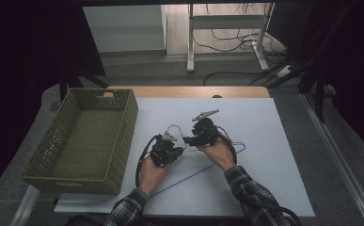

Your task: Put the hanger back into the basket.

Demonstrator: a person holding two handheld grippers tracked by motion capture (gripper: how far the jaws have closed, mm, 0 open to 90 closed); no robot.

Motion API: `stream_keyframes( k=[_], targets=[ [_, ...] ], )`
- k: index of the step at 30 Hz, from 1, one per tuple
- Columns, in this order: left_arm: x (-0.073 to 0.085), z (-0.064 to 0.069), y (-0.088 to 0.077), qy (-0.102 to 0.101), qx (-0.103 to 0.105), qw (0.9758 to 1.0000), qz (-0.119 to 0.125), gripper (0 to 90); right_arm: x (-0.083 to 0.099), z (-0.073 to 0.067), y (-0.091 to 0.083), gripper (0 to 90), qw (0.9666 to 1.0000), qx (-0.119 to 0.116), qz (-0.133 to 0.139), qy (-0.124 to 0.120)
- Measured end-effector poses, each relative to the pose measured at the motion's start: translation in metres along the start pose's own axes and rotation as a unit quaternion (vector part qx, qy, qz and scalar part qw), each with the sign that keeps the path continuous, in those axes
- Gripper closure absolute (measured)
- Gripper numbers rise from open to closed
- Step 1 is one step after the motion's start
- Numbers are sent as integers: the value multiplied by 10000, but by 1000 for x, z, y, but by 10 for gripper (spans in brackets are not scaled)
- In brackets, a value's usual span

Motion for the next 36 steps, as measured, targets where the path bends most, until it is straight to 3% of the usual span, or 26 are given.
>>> stream_keyframes(
  k=[11,16,20,23,26,27,31,32,33,34,35,36],
  targets=[
    [-1,5,-1,64,18,10000,18,869,-3,-2,26,629,9994,70,-267,196],
    [-2,7,-2,65,56,9999,57,865,-2,-5,31,787,9990,124,-340,251],
    [-3,10,-8,-23,330,9993,149,797,-6,-12,26,853,9975,-149,-157,671],
    [-6,9,-25,-5,269,9994,231,692,-10,-23,18,854,9994,3,-153,294],
    [-7,6,-41,-177,594,9980,146,572,-14,-28,8,854,9996,-93,-19,284],
    [-6,6,-45,-169,608,9980,102,539,-16,-30,3,854,9996,-89,40,247],
    [-4,7,-54,-203,827,9964,-14,537,-20,-35,-13,854,9992,-165,267,240],
    [-3,9,-57,-225,1095,9937,-54,541,-22,-36,-18,854,9990,-170,351,218],
    [-3,9,-57,-225,1095,9937,-54,547,-22,-37,-20,853,9989,-173,386,197],
    [-4,11,-59,-289,1390,9898,-87,558,-23,-39,-24,854,9987,-190,452,169],
    [-4,11,-59,-289,1390,9898,-87,560,-24,-40,-26,853,9984,-198,499,156],
    [-6,14,-58,-328,1546,9873,-145,568,-24,-42,-30,853,9981,-216,558,123]
  ],
)
Point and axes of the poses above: each handheld gripper's, and its own axes: y roughly forward along the jaws, x roughly out of its underside, z roughly to its right, the point moved 6 cm from there along y, roughly forward along the jaws, and after that the axes turned 1 degree about x, right-handed, at the moved point
